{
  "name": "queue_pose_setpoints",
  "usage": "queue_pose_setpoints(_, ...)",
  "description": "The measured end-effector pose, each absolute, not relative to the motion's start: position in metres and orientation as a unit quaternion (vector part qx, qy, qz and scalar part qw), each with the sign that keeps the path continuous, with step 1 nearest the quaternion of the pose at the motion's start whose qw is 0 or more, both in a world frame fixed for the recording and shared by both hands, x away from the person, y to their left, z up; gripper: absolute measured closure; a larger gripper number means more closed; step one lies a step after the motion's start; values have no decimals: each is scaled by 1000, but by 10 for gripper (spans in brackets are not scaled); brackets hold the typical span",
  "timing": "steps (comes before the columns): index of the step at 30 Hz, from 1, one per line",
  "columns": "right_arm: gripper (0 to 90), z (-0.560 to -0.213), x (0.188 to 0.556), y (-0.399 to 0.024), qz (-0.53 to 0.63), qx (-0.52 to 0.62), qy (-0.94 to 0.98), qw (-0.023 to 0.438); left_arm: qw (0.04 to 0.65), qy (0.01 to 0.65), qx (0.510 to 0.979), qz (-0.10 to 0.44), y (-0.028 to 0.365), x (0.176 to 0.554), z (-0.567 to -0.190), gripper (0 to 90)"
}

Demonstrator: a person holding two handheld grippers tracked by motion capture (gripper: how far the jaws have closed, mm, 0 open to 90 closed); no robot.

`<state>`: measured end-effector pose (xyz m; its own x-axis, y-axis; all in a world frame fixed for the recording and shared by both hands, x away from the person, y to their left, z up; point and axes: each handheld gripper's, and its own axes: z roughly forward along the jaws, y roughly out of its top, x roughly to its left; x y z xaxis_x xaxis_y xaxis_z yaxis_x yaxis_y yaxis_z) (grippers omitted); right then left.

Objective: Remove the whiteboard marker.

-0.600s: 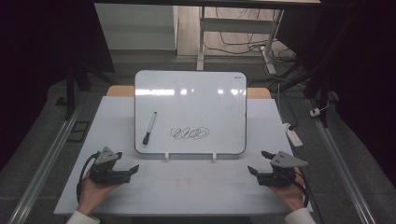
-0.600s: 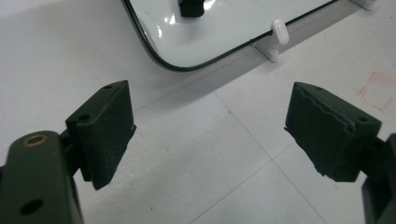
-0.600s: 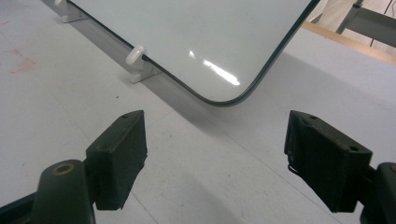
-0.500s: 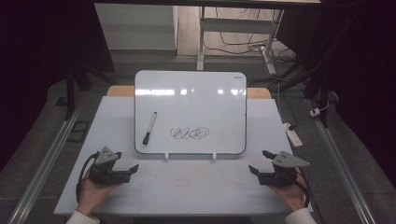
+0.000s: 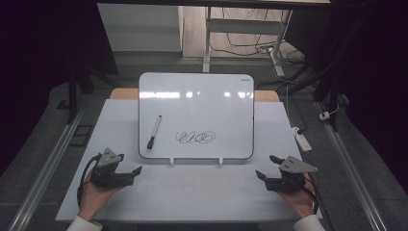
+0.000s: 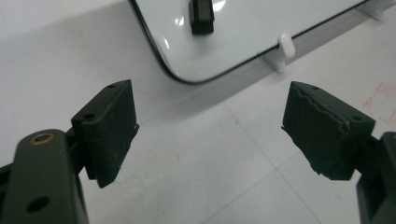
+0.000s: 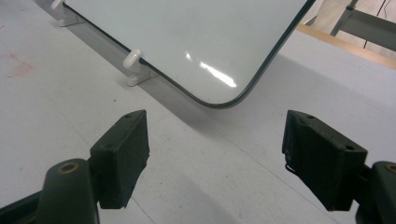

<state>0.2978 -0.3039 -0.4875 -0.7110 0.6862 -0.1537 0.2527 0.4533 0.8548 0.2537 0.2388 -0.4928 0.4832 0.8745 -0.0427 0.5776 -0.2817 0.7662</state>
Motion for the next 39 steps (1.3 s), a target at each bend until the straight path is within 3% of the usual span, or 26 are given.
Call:
queue_pose_setpoints(20, 240, -490, 297, -300, 428, 289, 820, 246, 359, 433, 789, 248, 190, 316, -437, 225)
queue_pose_setpoints(33, 241, -492, 296, -298, 419, 288, 825, 245, 308, 426, 797, 298, 161, 361, -434, 334)
queue_pose_setpoints(39, 242, -494, 294, -300, 417, 291, 825, 245, 286, 433, 796, 313, 160, 370, -442, 466)
